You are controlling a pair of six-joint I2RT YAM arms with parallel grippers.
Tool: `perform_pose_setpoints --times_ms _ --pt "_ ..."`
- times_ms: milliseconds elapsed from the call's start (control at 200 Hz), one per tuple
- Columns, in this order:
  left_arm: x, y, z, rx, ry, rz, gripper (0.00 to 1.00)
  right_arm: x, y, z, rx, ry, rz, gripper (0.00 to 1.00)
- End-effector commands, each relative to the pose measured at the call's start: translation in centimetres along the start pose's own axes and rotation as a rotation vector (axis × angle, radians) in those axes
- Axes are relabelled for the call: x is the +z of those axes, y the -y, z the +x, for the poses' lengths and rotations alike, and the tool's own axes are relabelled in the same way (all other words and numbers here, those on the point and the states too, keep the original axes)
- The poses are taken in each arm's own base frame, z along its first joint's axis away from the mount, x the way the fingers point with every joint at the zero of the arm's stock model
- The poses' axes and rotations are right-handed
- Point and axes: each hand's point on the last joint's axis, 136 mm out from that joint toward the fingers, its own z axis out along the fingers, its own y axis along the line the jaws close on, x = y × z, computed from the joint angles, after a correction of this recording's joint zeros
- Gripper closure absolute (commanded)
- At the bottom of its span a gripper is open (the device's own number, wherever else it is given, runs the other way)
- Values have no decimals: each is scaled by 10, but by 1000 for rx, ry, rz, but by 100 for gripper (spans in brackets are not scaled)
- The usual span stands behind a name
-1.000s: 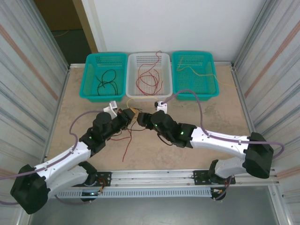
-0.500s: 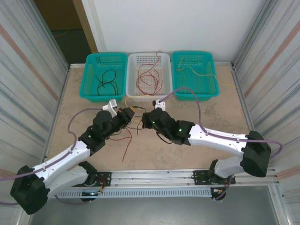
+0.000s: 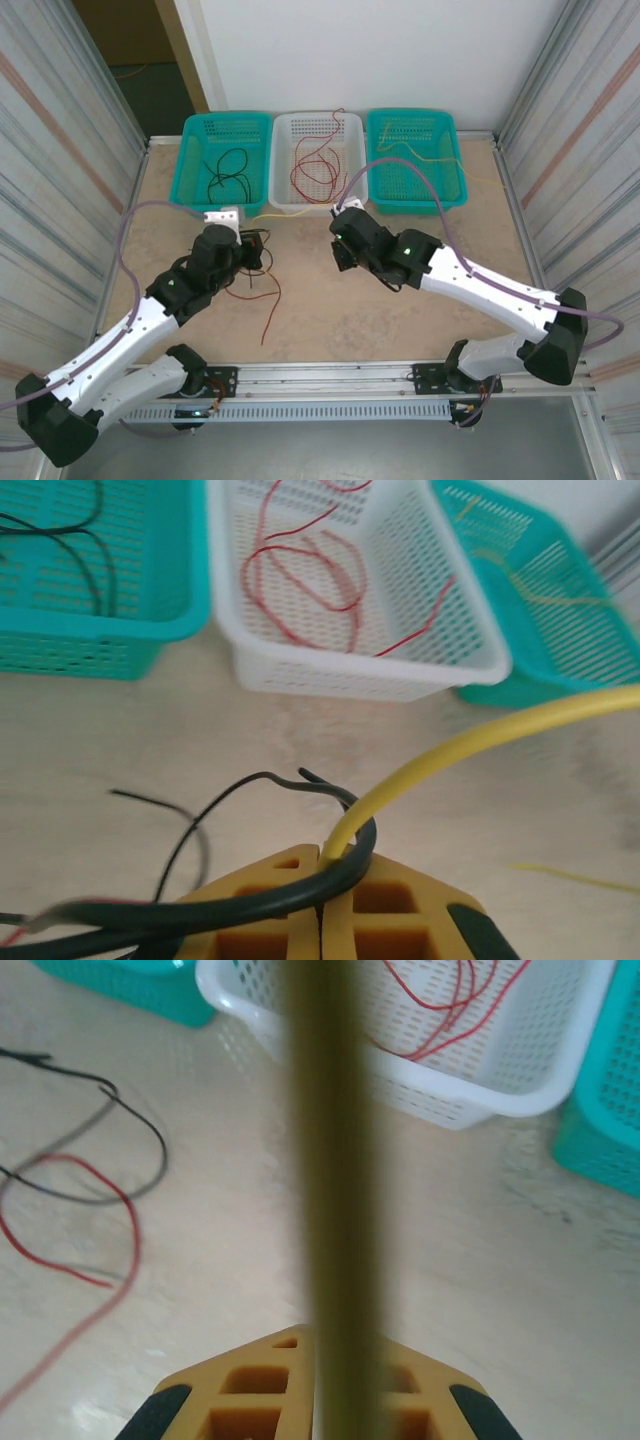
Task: Untangle the cables
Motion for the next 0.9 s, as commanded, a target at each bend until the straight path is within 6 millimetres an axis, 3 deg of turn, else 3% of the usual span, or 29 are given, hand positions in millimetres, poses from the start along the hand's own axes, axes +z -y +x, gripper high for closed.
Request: perform_pose_setpoints --times_ms 0,185,361,606,751,892 --pt "-9 -31 -5 150 17 -164 100 -22 40 11 -174 -60 135 99" --pt "-3 -39 7 210 -21 -198 100 -49 78 -2 -158 -21 228 99" --pt "12 -29 26 197 -87 -160 100 -77 92 -18 -91 70 190 98" --pt "25 -4 46 324 -168 -123 100 -105 102 -43 -65 158 206 98" --pt "33 4 57 372 -237 -137 64 -112 111 -56 -62 178 222 98" --pt "34 5 68 363 -263 -122 45 -117 110 -70 -69 198 222 98"
